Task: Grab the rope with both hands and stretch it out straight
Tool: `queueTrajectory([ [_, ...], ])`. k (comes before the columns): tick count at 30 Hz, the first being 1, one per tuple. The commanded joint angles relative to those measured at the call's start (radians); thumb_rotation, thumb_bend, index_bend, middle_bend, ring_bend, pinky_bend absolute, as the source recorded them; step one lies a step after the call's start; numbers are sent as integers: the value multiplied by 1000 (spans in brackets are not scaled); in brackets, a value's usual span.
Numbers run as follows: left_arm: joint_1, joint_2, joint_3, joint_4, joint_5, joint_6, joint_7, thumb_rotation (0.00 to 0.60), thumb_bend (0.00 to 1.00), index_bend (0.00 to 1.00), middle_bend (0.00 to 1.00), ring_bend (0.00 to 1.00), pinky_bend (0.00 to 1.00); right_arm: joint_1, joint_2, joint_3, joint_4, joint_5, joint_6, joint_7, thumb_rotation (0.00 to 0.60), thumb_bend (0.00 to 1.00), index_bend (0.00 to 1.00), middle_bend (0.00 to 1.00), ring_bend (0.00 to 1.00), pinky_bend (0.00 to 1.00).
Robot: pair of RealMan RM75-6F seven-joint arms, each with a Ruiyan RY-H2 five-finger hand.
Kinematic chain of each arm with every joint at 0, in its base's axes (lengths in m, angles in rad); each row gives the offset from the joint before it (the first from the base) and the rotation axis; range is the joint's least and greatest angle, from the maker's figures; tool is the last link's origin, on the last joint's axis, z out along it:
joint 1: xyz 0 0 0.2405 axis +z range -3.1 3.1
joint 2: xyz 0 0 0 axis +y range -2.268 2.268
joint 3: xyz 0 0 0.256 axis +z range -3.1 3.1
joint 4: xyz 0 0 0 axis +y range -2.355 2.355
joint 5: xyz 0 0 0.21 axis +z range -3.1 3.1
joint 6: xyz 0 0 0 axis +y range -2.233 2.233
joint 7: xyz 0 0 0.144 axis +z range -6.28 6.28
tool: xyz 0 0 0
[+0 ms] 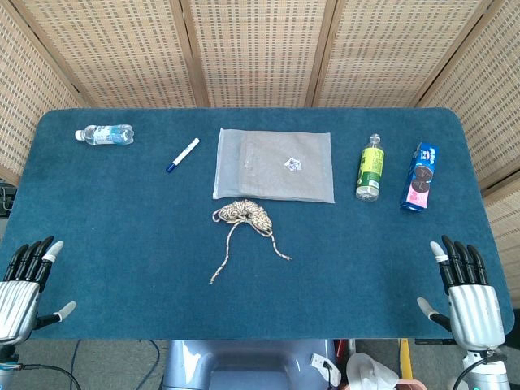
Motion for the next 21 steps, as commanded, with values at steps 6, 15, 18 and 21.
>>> queueTrajectory([
  [6, -4, -8, -5, 0, -2, -3, 19, 600, 0, 0, 0, 0, 0, 21, -11, 22, -11, 58, -48, -6, 600, 0, 0, 0, 0, 0],
  [15, -20, -33, -25, -5, -35, -26, 62, 600, 0, 0, 0, 0, 0, 251, 27, 102, -145, 247, -448, -3, 600, 0, 199, 0, 0, 0],
  [18, -34, -39, -38, -12, -62, -50, 83, 600, 0, 0, 0, 0, 0, 329, 34, 141, -192, 348, -556, -19, 600, 0, 278, 0, 0, 0],
  [21, -51, -45, -47, -18, -90, -82, 101, 600, 0, 0, 0, 0, 0, 418, -7, 173, -205, 473, -648, -78, 600, 0, 322, 0, 0, 0],
])
